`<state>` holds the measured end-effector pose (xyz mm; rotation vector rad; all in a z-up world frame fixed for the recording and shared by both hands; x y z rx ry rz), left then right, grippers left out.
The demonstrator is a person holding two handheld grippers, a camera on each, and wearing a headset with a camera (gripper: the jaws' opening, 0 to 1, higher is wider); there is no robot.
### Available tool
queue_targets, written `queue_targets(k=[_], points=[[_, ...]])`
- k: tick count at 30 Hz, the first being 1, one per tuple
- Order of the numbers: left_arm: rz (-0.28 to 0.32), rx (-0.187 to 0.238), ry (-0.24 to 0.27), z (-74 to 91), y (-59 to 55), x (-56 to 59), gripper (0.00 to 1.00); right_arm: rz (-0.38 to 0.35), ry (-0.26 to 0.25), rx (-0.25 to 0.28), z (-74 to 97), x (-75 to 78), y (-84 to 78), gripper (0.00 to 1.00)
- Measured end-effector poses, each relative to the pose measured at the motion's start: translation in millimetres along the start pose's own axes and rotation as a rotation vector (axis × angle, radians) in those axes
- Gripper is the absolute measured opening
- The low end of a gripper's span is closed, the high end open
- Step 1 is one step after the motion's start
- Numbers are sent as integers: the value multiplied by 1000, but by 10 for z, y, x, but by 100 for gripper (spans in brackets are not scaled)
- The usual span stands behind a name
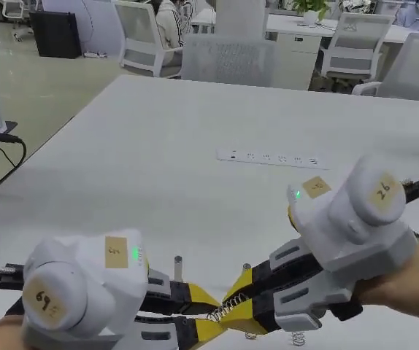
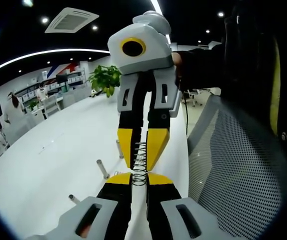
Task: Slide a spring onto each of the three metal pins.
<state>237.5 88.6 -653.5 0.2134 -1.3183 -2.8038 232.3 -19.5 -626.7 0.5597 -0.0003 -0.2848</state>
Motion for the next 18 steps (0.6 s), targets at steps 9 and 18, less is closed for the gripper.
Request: queue_targets(k=[9, 18], points=[[-3, -7, -4, -31, -22, 9, 2, 63, -6, -139, -33, -13, 101, 9], [2, -22, -4, -77, -51, 2, 2, 128, 17, -263, -84, 26, 172, 8]])
Point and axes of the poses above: the centre of the closed fingertips' face, and the gripper's own axes: z roughly backward along the fingers, x roughly to its right, y roughly out of its top, the point moved 8 cm from there along z, roughly backward along the fingers, and after that the axes turned 13 degrees about -x, right-handed, at the moved point
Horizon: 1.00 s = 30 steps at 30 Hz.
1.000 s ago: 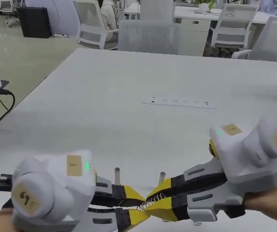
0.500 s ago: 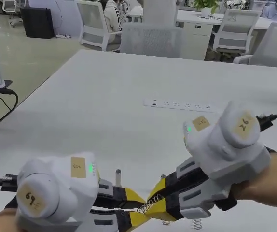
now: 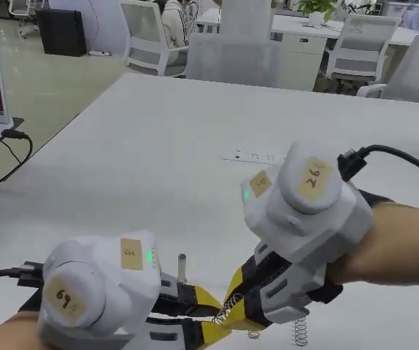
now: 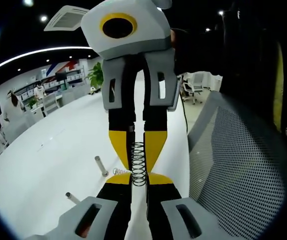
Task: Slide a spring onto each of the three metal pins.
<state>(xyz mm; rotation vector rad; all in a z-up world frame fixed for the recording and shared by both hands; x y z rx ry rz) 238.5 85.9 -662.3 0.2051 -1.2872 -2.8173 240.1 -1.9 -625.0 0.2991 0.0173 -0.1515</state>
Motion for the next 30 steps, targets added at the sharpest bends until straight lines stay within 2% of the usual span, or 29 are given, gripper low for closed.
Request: queue_targets(k=[4, 8, 20, 25, 30], points=[[9, 3, 10, -1, -11, -22, 3, 32, 3, -41, 0, 35, 47, 8], [28, 5, 16, 11, -26, -47, 3, 55, 8, -59, -5, 64, 88, 8], [73, -4, 36, 71, -102, -125, 7, 83, 7, -56, 16, 126, 218, 8], [106, 7, 41, 128, -134, -159, 10, 90, 6, -61, 7, 139, 218, 8], [136, 5, 42, 165, -213, -171, 11, 89, 3, -66, 12, 178, 211, 8]])
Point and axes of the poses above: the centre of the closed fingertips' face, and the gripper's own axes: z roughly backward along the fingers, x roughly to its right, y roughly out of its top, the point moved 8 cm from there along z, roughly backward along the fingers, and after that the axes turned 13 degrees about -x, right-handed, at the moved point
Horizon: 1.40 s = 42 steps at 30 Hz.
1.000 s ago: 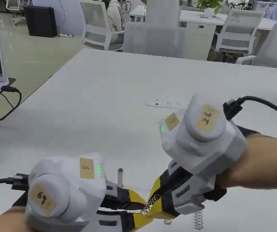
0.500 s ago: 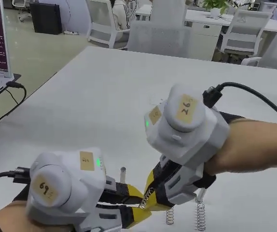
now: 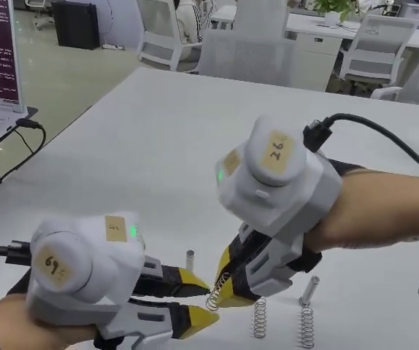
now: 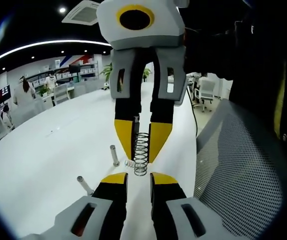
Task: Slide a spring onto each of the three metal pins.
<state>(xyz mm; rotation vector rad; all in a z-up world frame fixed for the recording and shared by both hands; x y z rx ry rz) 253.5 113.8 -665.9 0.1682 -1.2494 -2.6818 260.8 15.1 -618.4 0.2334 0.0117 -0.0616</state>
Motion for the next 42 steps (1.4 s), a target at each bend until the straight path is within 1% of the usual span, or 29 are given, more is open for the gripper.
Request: queue_targets(k=[4, 8, 11, 14, 18, 20, 24, 27, 29, 30, 33, 34, 37, 40, 42], points=[[21, -4, -1, 6, -67, -3, 14, -2, -8, -6, 17, 70, -8, 8], [39, -9, 0, 18, -114, -24, 18, -8, -17, 1, 51, 135, 7, 8], [60, -18, 11, 27, -156, -55, 22, -8, -28, 4, 71, 174, 15, 8], [83, -16, 21, 42, -198, -79, 26, -14, -41, 3, 82, 225, 7, 8], [103, -20, 29, 52, -235, -94, 35, -21, -45, 11, 96, 258, 11, 8], [118, -22, 36, 70, -262, -108, 37, -21, -48, 13, 98, 269, 14, 8], [146, -15, 49, 119, -277, -122, 44, -24, -53, 14, 94, 308, 14, 8], [155, 6, 64, 180, -274, -131, 47, -28, -57, 21, 98, 345, 24, 8], [155, 16, 67, 205, -275, -134, 49, -32, -61, 24, 104, 371, 30, 8], [156, 20, 76, 222, -282, -138, 50, -32, -63, 24, 105, 380, 33, 8], [159, 20, 73, 251, -304, -120, 53, -34, -65, 25, 101, 410, 42, 8], [155, 26, 71, 262, -311, -104, 55, -35, -67, 26, 97, 425, 46, 8], [149, 38, 69, 269, -334, -82, 57, -35, -73, 25, 90, 455, 54, 8], [155, 38, 72, 253, -388, -88, 59, -38, -76, 29, 87, 488, 73, 8], [156, 52, 81, 246, -417, -97, 60, -38, -77, 32, 84, 505, 87, 8]])
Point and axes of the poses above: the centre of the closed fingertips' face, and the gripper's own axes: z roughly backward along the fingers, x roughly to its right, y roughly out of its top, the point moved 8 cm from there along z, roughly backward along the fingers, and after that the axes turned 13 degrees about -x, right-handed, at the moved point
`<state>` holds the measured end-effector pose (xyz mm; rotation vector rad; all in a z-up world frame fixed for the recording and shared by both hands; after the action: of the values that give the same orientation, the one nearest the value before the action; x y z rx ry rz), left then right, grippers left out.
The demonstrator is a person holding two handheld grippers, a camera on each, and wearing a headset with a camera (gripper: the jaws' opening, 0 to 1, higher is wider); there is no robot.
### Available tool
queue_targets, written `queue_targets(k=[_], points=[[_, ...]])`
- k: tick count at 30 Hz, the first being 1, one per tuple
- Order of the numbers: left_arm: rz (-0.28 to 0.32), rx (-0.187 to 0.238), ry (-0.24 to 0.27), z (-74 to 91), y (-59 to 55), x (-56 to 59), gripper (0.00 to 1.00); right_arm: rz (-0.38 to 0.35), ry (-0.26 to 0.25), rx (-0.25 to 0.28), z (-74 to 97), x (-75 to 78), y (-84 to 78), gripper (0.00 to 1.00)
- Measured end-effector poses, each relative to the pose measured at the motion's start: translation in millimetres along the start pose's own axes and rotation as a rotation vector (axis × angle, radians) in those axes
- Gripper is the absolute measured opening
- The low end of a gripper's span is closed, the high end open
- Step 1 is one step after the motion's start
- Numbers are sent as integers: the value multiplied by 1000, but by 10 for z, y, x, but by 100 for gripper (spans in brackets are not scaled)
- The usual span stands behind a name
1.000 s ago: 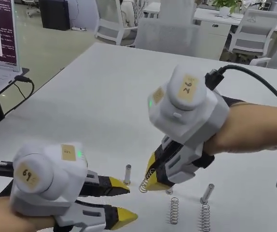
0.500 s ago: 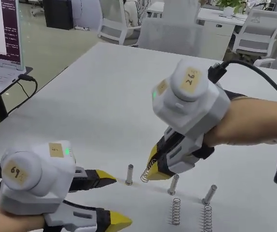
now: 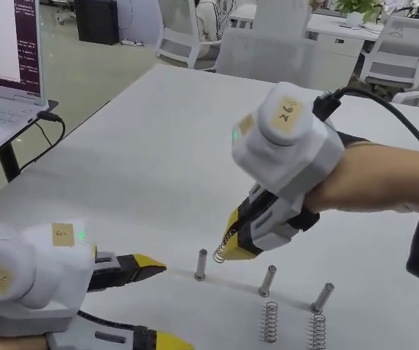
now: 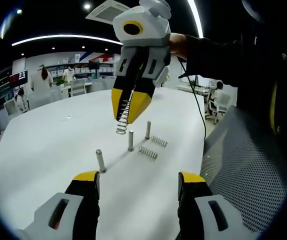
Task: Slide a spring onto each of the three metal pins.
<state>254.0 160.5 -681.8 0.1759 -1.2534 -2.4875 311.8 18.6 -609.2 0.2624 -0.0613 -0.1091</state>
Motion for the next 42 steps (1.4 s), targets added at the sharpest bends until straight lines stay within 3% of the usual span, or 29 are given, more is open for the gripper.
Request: queue_targets(k=[7, 14, 27, 42], points=[[40, 38, 9, -38, -114, -88, 62, 2, -20, -17, -41, 104, 43, 8], [64, 24, 36, -100, -210, -101, 62, 5, -18, -30, -100, 198, 114, 8], [51, 59, 56, -86, -172, -85, 66, 7, 15, -107, -352, 364, 168, 8], [50, 61, 42, -91, -162, -67, 66, 5, 44, -143, -481, 420, 179, 8]])
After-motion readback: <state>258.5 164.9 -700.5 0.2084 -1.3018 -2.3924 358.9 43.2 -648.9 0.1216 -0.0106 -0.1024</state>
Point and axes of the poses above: the centre of the closed fingertips' face, and the gripper's own axes: z roughly backward along the fingers, x roughly to its right, y roughly out of its top, the point moved 8 cm from there along z, roughly backward along the fingers, and after that the axes turned 13 degrees about -x, right-handed, at the moved point
